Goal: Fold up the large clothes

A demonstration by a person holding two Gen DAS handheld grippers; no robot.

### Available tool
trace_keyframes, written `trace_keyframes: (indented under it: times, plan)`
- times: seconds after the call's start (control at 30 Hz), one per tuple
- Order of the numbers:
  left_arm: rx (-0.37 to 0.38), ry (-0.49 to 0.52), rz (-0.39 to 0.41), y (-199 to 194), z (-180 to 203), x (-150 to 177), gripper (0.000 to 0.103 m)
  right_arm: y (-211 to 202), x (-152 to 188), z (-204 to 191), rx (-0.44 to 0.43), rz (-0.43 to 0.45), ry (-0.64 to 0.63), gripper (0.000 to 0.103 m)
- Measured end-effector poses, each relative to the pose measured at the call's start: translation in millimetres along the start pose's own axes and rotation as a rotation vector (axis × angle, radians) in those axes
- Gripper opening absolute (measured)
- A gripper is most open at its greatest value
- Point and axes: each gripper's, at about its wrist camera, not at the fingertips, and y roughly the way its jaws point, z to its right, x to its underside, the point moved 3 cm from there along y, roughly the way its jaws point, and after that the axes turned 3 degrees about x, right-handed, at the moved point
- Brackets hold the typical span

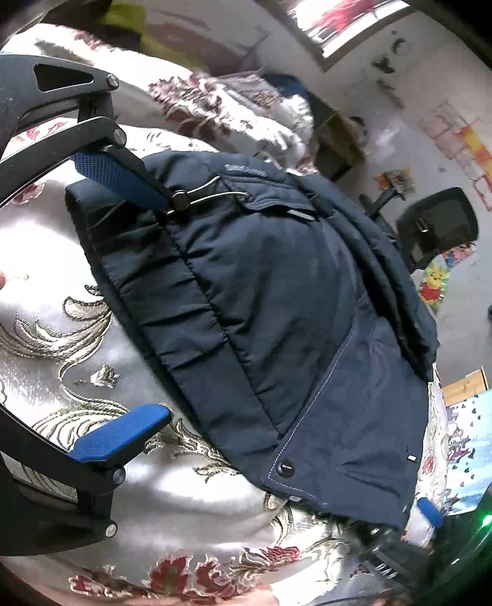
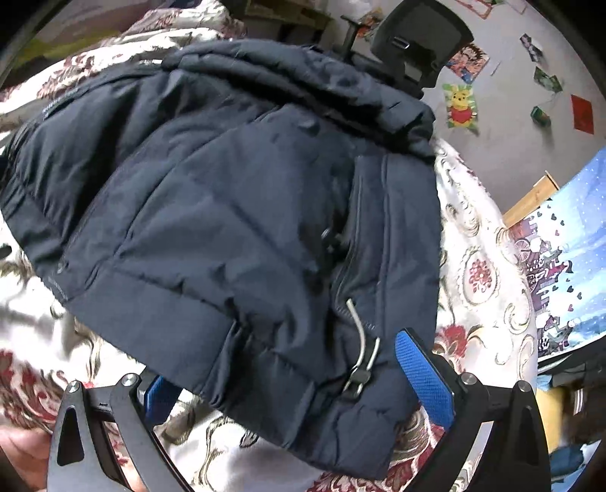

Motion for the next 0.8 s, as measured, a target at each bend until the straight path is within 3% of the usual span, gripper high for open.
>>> trace_keyframes:
  times: [0.4,0.6,0.77,0.8]
  plan:
    - [-0.09,0.115,-0.012,16.7,10.5,6.5,0.101,-9.1,-32.1,13.0,-0.028,0.054,0.044,0.102]
    - [-0.212,0.201,0.061,14.5,9.3,3.5,0.101,-12.0,-41.8,16.1,-0.035,0.07,0.062,0.102]
    - [-0.259,0.23,0.103,14.4,6.2,1.1,0.101,-12.3,-40.4,16.5,-0.035,0.07,0.065,0.102]
    - [-0.27,0.228,0.116,13.3,3.9,-0.4,0.096,-12.7,-40.0,16.6,-0.036,0.069,0.069,0.102]
